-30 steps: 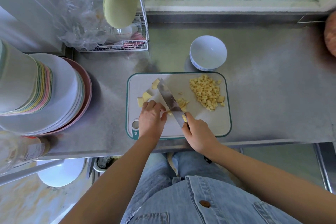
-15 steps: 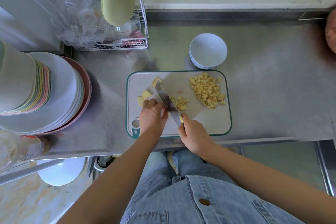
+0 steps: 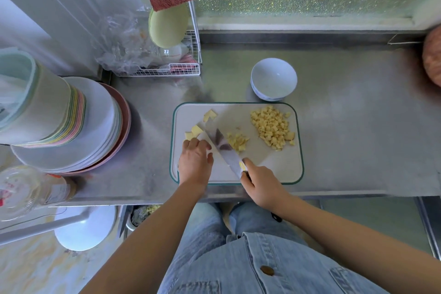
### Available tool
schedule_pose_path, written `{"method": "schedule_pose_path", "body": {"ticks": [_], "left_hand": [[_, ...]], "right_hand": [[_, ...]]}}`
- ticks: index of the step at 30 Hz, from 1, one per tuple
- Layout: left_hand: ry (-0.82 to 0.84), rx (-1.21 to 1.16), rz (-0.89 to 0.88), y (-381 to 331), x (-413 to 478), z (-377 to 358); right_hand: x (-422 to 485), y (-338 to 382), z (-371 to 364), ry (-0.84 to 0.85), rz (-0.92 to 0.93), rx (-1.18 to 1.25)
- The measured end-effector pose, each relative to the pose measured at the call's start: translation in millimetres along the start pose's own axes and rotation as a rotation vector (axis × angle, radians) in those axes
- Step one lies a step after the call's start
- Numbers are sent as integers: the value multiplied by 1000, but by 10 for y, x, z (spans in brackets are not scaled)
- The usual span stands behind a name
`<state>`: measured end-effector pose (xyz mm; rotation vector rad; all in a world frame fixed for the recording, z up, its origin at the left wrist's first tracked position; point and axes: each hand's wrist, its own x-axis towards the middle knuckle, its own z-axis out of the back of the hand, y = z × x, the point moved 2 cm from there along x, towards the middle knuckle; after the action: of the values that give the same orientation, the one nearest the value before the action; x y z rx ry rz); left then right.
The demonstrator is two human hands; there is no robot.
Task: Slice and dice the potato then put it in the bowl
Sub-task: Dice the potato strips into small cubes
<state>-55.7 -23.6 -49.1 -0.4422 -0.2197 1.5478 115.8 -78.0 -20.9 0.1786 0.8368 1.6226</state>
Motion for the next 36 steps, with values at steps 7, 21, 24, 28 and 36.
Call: {"method": "schedule_pose_path", "body": {"ticks": [7,21,24,28,36], "left_hand": [[84,98,75,-25,-128,22],[155,127,82,-127,-178,48],[160,119,88,-137,-174,71],[169,127,86,-144,-169,86],[181,119,116,-183,-99,157]], "right_hand": [[-109,-289,130,-29,-106,-20],[-29,-209,279,-1,-174,33],[-30,-368,419,-45,-281,33],[-87,-383,498,-26,-252,49],[-48,-388,469,-45,-244,-26]]}}
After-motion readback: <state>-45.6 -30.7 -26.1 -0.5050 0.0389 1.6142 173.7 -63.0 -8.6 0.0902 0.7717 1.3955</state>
